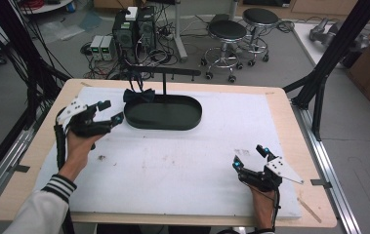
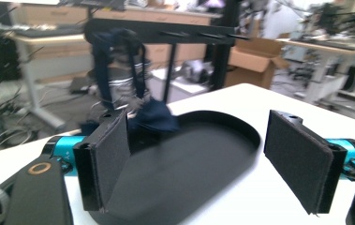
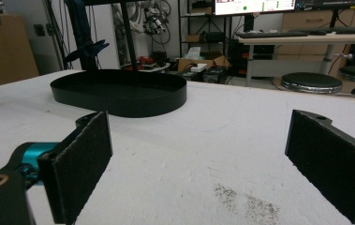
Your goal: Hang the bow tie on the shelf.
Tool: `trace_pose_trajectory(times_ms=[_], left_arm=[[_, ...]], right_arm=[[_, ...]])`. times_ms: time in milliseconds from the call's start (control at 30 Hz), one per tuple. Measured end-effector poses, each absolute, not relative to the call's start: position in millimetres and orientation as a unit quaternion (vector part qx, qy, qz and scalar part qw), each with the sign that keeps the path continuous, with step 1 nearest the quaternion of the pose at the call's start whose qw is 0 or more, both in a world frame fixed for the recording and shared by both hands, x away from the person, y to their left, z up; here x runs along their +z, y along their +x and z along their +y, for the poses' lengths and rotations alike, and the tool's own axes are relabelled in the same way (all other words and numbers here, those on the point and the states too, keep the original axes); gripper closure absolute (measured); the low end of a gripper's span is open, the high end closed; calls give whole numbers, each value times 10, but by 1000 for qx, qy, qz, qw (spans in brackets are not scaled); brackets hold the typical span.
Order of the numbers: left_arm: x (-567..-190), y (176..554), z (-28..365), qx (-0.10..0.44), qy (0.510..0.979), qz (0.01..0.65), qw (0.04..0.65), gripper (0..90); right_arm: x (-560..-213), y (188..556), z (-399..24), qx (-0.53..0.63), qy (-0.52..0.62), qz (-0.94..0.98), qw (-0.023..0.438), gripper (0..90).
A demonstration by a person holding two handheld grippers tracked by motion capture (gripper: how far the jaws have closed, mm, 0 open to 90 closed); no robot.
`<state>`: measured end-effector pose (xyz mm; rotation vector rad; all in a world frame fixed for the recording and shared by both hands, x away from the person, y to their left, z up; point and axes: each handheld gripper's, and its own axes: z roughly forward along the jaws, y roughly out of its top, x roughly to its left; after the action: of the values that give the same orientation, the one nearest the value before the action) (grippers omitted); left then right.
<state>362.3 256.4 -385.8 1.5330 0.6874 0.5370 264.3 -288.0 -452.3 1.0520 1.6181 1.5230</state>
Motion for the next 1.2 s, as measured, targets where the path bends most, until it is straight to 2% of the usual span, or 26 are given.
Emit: trace_pose_trajectory(times_ms=[33, 67, 100, 333, 633, 1200], left_arm=[[-3973, 3427, 2644, 238, 674, 284, 639, 226], [-3973, 3427, 2644, 238, 674, 284, 639, 223], [-4066, 3265, 2719, 245, 673, 278, 640, 219], [-4342, 2908, 2977, 262, 672, 285, 631, 210], [-4531, 2754, 3135, 281, 654, 282, 643, 207], [-4544, 2751, 3164, 282, 639, 297, 651, 214]], right_arm=[[-4523, 2640, -2872, 582, 404, 620, 336, 66], [-4523, 2644, -2872, 581, 402, 621, 339, 65], [-4523, 2644, -2870, 580, 401, 622, 340, 65], [-4521, 2648, -2858, 575, 402, 625, 342, 65], [-4521, 2632, -2827, 568, 402, 626, 353, 66], [-4522, 2631, -2827, 566, 401, 626, 356, 66]])
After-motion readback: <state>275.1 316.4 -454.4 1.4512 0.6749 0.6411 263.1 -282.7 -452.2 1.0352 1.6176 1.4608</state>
